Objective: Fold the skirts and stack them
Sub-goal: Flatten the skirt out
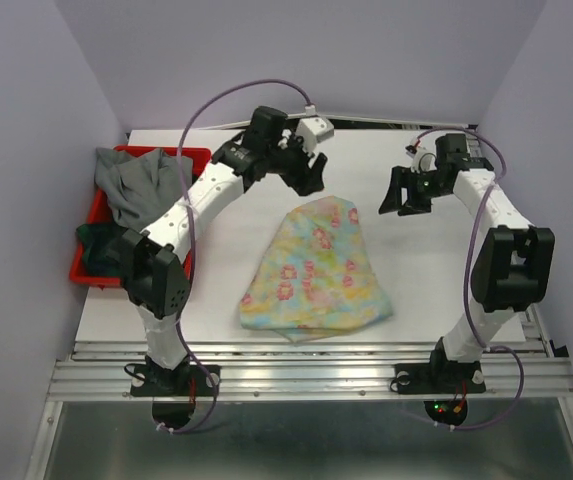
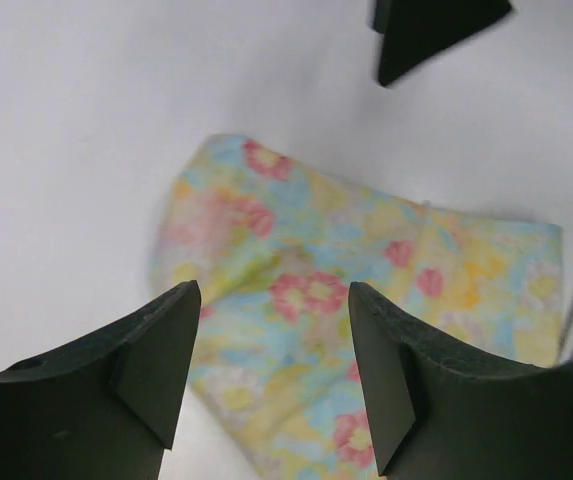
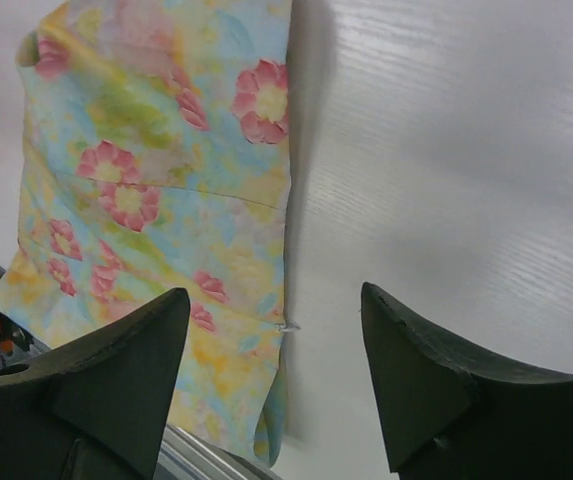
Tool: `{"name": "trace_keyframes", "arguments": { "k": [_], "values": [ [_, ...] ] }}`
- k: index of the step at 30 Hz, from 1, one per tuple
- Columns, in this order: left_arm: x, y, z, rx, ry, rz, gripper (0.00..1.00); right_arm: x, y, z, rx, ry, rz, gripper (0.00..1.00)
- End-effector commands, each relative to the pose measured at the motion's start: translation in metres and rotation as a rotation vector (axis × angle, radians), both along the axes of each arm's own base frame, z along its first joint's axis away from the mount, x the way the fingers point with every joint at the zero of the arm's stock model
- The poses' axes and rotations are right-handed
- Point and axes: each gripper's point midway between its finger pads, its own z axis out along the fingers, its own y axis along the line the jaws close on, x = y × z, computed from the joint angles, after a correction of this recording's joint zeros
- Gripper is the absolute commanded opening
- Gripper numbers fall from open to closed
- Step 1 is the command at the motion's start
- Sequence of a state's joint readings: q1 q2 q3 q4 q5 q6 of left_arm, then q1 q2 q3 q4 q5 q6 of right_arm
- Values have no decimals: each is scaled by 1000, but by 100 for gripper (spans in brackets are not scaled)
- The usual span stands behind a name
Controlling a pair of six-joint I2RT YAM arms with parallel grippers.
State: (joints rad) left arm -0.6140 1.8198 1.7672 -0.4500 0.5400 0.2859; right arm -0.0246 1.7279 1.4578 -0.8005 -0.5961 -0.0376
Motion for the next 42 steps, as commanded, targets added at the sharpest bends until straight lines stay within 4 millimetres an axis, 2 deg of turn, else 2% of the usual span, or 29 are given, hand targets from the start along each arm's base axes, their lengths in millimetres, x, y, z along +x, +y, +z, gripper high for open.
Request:
{"name": "trace_keyframes", "arguments": {
  "k": [1,3,5,10,12,13,15,18,20,21,23,24,25,26,27,28,29,30,31,33,34,36,37,39,40,42],
  "values": [
    [58,23,4,46,-51,154,70,-14,2,-39,-2,175,-2,73],
    [75,27,-15,71,-20,171,70,-21,4,-50,11,230,4,72],
    [89,25,-46,106,30,171,68,-28,5,-60,19,271,12,72],
    [95,14,-96,133,100,129,69,-43,15,-78,-1,330,69,70],
    [91,13,-109,140,130,115,69,-49,14,-86,-8,355,71,70],
    [83,13,-123,147,162,92,68,-50,13,-89,-12,360,71,69],
    [75,13,-131,137,174,68,68,-51,11,-94,-28,368,71,70],
    [49,18,-145,126,220,22,67,-53,10,-93,-33,371,87,70],
    [28,20,-152,111,269,-26,56,-53,9,-92,-41,369,93,71],
    [19,23,-156,118,299,-36,37,-52,6,-92,-57,361,97,71],
    [1,31,-159,116,339,-43,21,-49,5,-89,-69,351,99,71],
    [-6,35,-158,109,358,-30,9,-46,4,-87,-74,340,97,71],
    [-6,37,-133,72,294,-16,0,-45,4,-85,-76,335,98,71],
    [-22,49,-143,77,334,11,0,-40,4,-81,-76,322,97,71],
    [-28,53,-139,66,328,30,0,-38,4,-79,-77,312,98,71],
    [-23,59,-110,31,253,110,0,-36,3,-76,-79,308,100,71],
    [-31,73,-120,56,264,181,0,-36,4,-74,-78,305,102,71],
    [-27,81,-115,49,238,250,0,-32,3,-71,-80,290,110,71],
    [-19,98,-103,56,195,387,0,-32,4,-69,-77,285,119,71],
    [-16,125,-113,109,180,543,0,-35,5,-65,-69,286,143,71],
    [-19,131,-117,110,201,587,0,-36,5,-64,-68,290,152,71],
    [-28,141,-136,151,272,664,0,-43,7,-65,-56,312,174,71],
    [-31,142,-148,165,313,677,0,-49,8,-66,-45,335,179,71],
    [-34,136,-152,154,331,644,1,-60,13,-66,-12,383,189,71],
    [-38,129,-155,145,364,604,17,-66,18,-66,26,409,192,71],
    [-36,123,-150,130,383,569,34,-72,23,-66,66,438,180,73]
  ]
}}
